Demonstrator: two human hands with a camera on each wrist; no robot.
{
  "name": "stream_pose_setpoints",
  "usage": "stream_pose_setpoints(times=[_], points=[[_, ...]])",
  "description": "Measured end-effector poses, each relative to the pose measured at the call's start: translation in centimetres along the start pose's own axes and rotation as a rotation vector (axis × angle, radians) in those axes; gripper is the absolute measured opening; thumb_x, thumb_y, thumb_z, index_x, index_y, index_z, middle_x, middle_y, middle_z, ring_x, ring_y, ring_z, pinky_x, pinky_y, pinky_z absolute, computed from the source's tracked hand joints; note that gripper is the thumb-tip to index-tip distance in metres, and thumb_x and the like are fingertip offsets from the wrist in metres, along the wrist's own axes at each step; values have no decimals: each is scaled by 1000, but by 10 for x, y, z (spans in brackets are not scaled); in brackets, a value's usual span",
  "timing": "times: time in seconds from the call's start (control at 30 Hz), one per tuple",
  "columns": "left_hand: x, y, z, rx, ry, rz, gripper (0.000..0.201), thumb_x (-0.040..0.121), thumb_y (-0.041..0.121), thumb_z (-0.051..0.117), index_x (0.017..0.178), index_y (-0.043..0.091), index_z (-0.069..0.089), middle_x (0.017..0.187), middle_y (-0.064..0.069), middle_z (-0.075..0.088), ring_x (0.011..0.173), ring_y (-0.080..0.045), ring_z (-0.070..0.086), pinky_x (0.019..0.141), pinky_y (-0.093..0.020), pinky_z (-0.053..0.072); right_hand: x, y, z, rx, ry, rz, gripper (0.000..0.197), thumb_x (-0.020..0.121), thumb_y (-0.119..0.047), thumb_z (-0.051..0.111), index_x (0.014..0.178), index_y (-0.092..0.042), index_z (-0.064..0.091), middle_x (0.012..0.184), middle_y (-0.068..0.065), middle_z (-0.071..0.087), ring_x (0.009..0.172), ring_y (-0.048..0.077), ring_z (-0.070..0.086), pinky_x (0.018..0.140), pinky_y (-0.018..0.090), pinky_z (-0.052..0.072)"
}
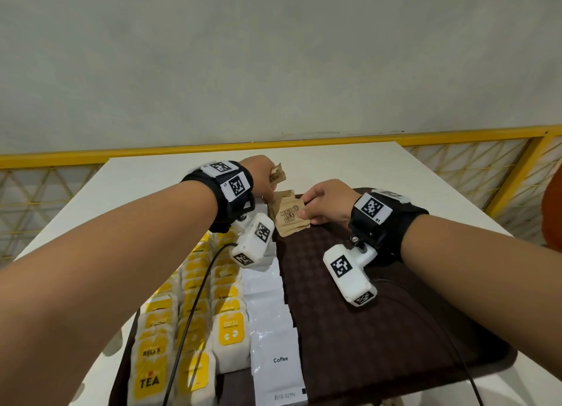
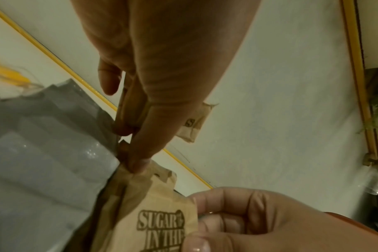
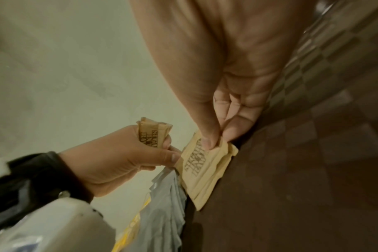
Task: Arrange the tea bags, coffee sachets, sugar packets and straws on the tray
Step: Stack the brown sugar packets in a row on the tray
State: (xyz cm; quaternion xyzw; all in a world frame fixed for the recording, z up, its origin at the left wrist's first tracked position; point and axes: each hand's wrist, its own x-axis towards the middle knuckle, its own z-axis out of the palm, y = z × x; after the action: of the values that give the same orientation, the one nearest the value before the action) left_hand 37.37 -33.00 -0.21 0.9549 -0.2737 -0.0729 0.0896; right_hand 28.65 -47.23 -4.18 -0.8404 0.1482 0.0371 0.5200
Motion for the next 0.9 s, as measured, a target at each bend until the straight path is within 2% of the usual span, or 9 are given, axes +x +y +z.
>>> stream_pose_setpoints(times=[0.1, 0.23, 0.33, 0.47, 0.63, 0.73, 0.9], points=[[-2, -1, -2, -21, 18, -13, 19, 74, 19, 78, 79, 14, 60, 86, -7, 64, 78, -22, 57, 68, -30, 45, -1, 0, 1, 23, 2, 16, 20, 78, 5, 74, 84, -8, 59, 99, 20, 69, 87, 31, 69, 79, 34, 58], [-7, 0, -3, 26, -43, -19, 20, 75, 21, 77, 86, 10, 64, 89, -8, 65, 78, -22, 59, 68, -29, 45, 0, 2, 2, 78, 17, 36, 20, 79, 8, 71, 83, -7, 58, 94, 18, 66, 85, 30, 68, 76, 33, 59], [-9, 1, -2, 56, -73, -6, 28, 74, 20, 78, 95, 5, 68, 97, -10, 69, 90, -26, 65, 75, -32, 50, 2, 5, 3, 131, 31, 64, 21, 80, 9, 69, 85, -8, 57, 99, 19, 65, 90, 31, 68, 76, 32, 59], [-9, 5, 0, 145, -79, 22, 24, 76, 22, 76, 92, 8, 65, 91, -7, 65, 80, -21, 60, 72, -29, 48, 2, 8, 5, 214, 51, 66, 21, 82, 10, 66, 83, -7, 54, 106, 24, 62, 84, 28, 65, 64, 26, 56], [-7, 10, -2, 162, -74, 35, 31, 76, 21, 77, 100, 7, 65, 98, -7, 67, 90, -23, 64, 75, -29, 48, 2, 11, 5, 328, 42, 47, 19, 84, 12, 60, 83, -6, 53, 114, 30, 61, 80, 28, 64, 58, 21, 54], [-5, 10, -1, 170, -64, 32, 29, 79, 20, 75, 102, 7, 65, 95, -6, 64, 83, -20, 59, 71, -26, 45, 1, 12, 3, 325, 32, 26, 19, 84, 12, 61, 81, -5, 54, 107, 26, 62, 81, 26, 65, 61, 23, 55], [-2, 7, -1, 180, -57, 13, 29, 80, 20, 72, 104, 6, 65, 94, -6, 62, 82, -21, 56, 70, -27, 43, -4, 9, 0, 210, 8, 44, 19, 81, 12, 66, 79, -4, 56, 88, 16, 62, 79, 24, 66, 71, 29, 59]])
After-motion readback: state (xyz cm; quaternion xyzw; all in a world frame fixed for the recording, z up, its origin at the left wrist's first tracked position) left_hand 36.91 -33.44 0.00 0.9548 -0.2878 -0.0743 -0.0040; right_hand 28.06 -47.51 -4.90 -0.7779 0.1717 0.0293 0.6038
